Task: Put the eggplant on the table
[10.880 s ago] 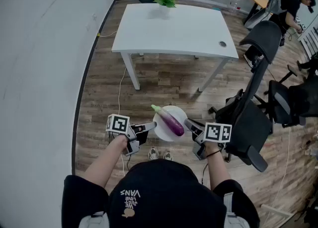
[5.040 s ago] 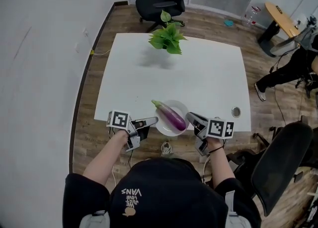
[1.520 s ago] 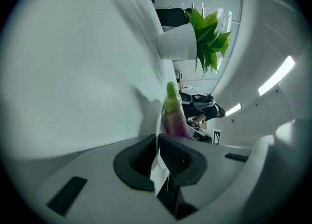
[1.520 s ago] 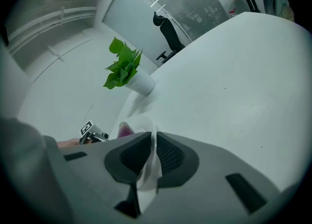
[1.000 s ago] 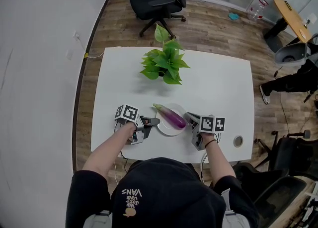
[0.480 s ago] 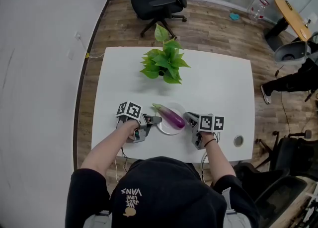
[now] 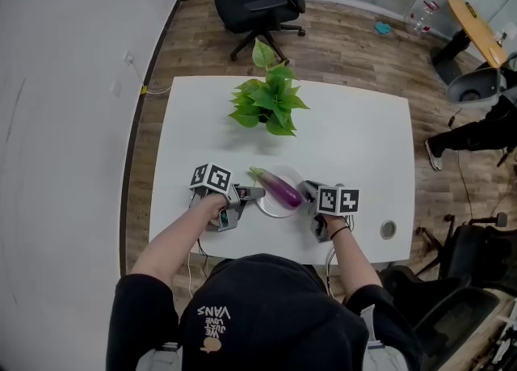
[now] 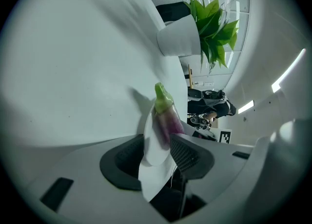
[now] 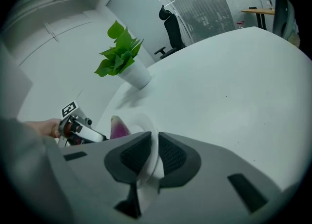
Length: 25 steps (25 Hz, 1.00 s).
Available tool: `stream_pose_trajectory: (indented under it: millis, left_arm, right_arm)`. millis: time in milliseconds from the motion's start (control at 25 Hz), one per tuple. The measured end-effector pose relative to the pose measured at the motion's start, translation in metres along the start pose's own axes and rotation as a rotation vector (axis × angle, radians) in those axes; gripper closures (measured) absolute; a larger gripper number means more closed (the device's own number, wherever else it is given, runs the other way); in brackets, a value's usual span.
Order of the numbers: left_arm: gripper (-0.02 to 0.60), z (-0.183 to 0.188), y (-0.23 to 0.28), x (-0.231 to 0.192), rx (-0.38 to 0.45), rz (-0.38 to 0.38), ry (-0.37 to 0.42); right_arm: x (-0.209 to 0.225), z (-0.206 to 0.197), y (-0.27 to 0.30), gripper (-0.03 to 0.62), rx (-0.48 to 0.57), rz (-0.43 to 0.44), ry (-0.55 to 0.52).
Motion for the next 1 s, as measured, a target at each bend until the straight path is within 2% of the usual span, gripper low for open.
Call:
stream_pose_trajectory:
  millis: [320,480,600,880,1000]
  left_arm:
    - [0.419,-0.001,-0.003,0.000,0.021,0.002,0.009]
    - [0.403,-0.004,-0.008,0.001,0.047,0.012,0.056]
    - [0.403,-0.008,-0.011,0.005,0.079,-0.014,0.085]
    - [0.407,-0.011,-0.022,0.025,0.170,-0.023,0.290]
    - [0.462,-0.014,-0.026,0.034,0.223,-0.026,0.391]
  right_arm:
    - [0.001,0.003,-0.007,0.548,0.013,-0.012,-0.003]
    - [-0.002,0.005,-0.014,0.548,0.043,-0.011,-0.018]
    - [-0.008,0.008,-0.017,0.548,0.061,-0.006,-0.042]
    - [-0.021,0.010,-0.025,0.549,0.098,-0.006,-0.110]
    - [-0.027,0.010,-0.028,0.549,0.134,0.015,-0.125]
Point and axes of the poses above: the fingertips, and each gripper's own axes: y forward along the fingers, x to its right, z out of its top, the point moved 7 cm from there along -y, backward along the fingers, and after that the axes turned 5 degrees about -y, right-handed, at the moved point
